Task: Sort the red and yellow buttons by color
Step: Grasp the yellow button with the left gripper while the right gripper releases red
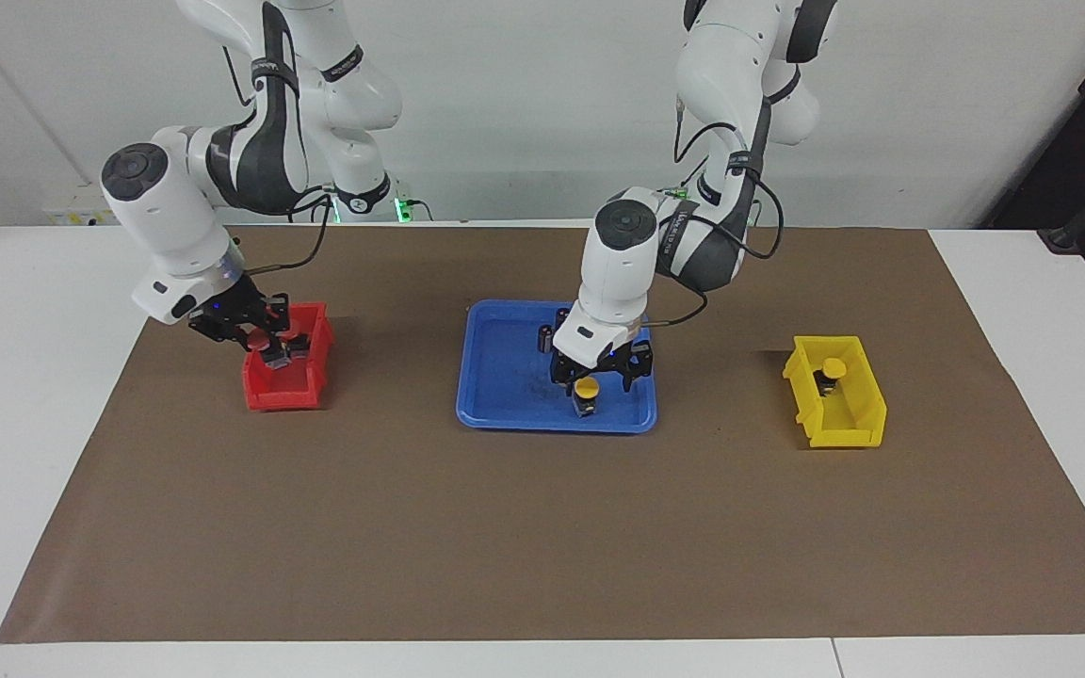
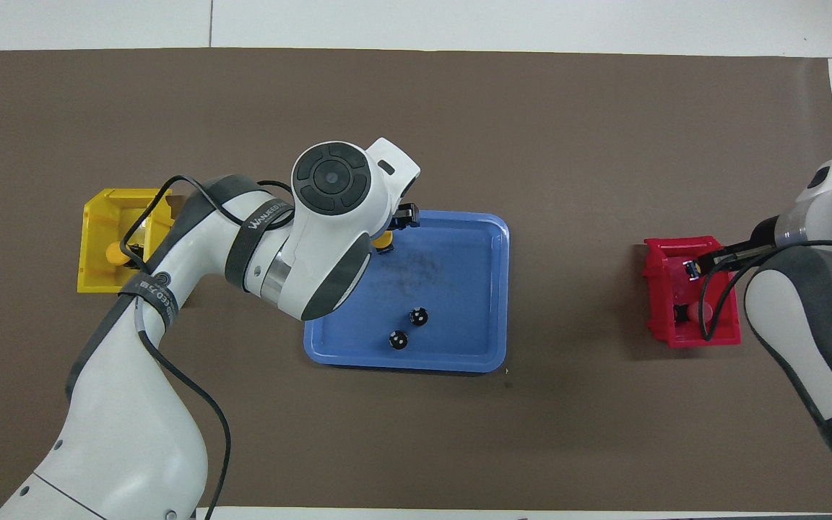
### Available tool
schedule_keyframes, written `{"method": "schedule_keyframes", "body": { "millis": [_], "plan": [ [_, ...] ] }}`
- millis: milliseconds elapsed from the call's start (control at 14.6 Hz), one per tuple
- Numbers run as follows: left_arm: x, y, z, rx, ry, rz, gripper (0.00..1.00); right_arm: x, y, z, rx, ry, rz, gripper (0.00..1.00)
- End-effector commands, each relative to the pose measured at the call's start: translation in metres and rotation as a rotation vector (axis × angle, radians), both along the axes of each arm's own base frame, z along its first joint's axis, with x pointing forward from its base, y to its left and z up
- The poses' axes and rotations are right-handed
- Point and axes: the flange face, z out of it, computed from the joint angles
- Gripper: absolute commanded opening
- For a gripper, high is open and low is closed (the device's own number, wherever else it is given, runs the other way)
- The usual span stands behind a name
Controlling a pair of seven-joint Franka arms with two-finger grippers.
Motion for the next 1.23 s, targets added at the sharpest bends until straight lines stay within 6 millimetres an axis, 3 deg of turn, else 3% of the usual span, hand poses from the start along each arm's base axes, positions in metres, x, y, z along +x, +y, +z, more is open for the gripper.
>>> {"method": "schedule_keyframes", "body": {
  "millis": [0,205,273,341,410,888,1024,1161],
  "plan": [
    [-0.006,-0.005,-0.007,0.008,-0.01,0.003,0.99,-0.013,0.003,-0.01,0.008,-0.035,0.004,0.21],
    [-0.017,-0.013,-0.011,0.013,-0.001,0.004,0.96,-0.016,0.005,-0.022,0.007,-0.048,0.007,0.21],
    [-0.021,-0.017,-0.012,0.014,0.001,-0.002,0.89,-0.015,0.002,-0.032,0.009,-0.034,0.002,0.21],
    [-0.022,-0.016,-0.013,0.016,0.007,0.031,0.39,-0.012,0.004,-0.038,0.008,-0.052,0.003,0.21],
    [-0.022,-0.017,-0.013,0.013,0.001,0.038,0.02,-0.014,0.006,-0.041,0.007,-0.06,0.004,0.21],
    [-0.013,-0.009,-0.01,0.017,0.0,0.051,0.01,-0.023,0.009,-0.061,0.003,-0.088,0.016,0.24],
    [-0.014,-0.009,0.002,0.021,0.007,0.052,0.01,-0.024,0.009,-0.061,0.003,-0.086,0.02,0.38],
    [-0.01,0.003,0.051,0.027,0.024,0.053,0.01,-0.022,0.009,-0.058,0.002,-0.081,0.024,0.65]
  ]
}}
